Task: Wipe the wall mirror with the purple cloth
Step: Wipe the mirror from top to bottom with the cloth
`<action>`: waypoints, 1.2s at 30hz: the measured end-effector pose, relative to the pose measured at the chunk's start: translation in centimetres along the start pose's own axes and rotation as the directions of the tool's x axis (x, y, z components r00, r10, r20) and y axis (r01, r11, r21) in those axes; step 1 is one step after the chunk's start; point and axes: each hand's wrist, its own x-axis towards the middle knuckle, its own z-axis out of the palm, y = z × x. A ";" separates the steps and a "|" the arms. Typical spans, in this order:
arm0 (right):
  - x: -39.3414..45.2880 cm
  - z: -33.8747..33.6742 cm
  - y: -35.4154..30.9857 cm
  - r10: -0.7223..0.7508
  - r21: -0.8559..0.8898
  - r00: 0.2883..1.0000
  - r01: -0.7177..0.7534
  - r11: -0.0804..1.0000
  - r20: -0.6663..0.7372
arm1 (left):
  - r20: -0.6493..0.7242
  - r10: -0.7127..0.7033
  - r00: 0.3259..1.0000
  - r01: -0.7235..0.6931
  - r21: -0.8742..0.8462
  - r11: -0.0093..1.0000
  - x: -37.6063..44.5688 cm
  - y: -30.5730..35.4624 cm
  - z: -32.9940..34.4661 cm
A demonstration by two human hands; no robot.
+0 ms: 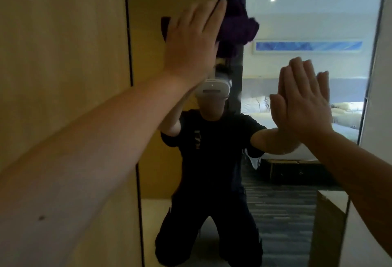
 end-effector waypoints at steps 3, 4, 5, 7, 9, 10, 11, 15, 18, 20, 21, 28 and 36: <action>-0.2 0.6 0.5 -0.011 0.016 0.999 0.012 1.000 -0.051 | 0.142 0.022 0.990 -0.033 0.075 0.997 0.3 1.0 2.2; -0.3 0.7 0.6 -0.016 0.025 0.998 0.018 1.000 -0.064 | 0.142 0.032 0.989 -0.046 0.100 0.994 -0.9 1.4 2.7; -0.3 0.8 0.7 -0.020 0.034 0.997 0.022 0.999 -0.070 | 0.128 0.046 0.991 -0.059 0.101 0.993 -2.4 1.8 2.9; -0.4 0.9 0.8 -0.027 0.042 0.998 0.029 0.999 -0.062 | 0.123 0.083 0.989 -0.092 0.070 0.993 -6.2 3.1 3.0; -0.3 0.8 0.8 -0.032 0.047 0.997 0.035 0.998 -0.064 | 0.143 0.133 0.981 -0.138 0.019 0.990 -11.0 5.0 2.9; -0.2 0.8 0.8 -0.031 0.048 0.997 0.034 0.998 -0.064 | 0.164 0.166 0.972 -0.167 -0.006 0.986 -14.2 6.2 2.8; -0.3 0.9 0.9 -0.028 0.045 0.998 0.031 0.999 -0.064 | 0.197 0.202 0.959 -0.202 -0.022 0.979 -17.7 7.6 2.9; -0.3 1.1 1.0 -0.027 0.024 0.997 0.029 0.999 -0.065 | 0.306 0.273 0.912 -0.281 -0.019 0.960 -29.9 12.0 2.9; -0.1 0.8 0.9 -0.026 0.022 0.998 0.028 0.999 -0.061 | 0.296 0.239 0.925 -0.236 -0.046 0.971 -31.7 12.5 3.0; 0.0 0.6 1.0 -0.021 0.019 0.999 0.022 1.000 -0.041 | 0.277 0.223 0.934 -0.207 -0.086 0.975 -30.9 12.2 2.7; 0.1 0.3 1.0 -0.021 0.023 0.999 0.022 1.000 -0.024 | 0.264 0.219 0.939 -0.192 -0.122 0.974 -30.4 12.2 2.5; -0.8 -2.4 4.5 0.064 0.097 0.998 -0.065 0.993 0.023 | 0.064 0.076 0.995 -0.058 -0.245 0.968 -17.6 10.2 1.2; -2.3 -1.2 7.3 0.079 0.005 0.997 -0.079 0.997 0.003 | 0.159 0.023 0.987 -0.021 -0.019 1.000 5.9 8.7 2.6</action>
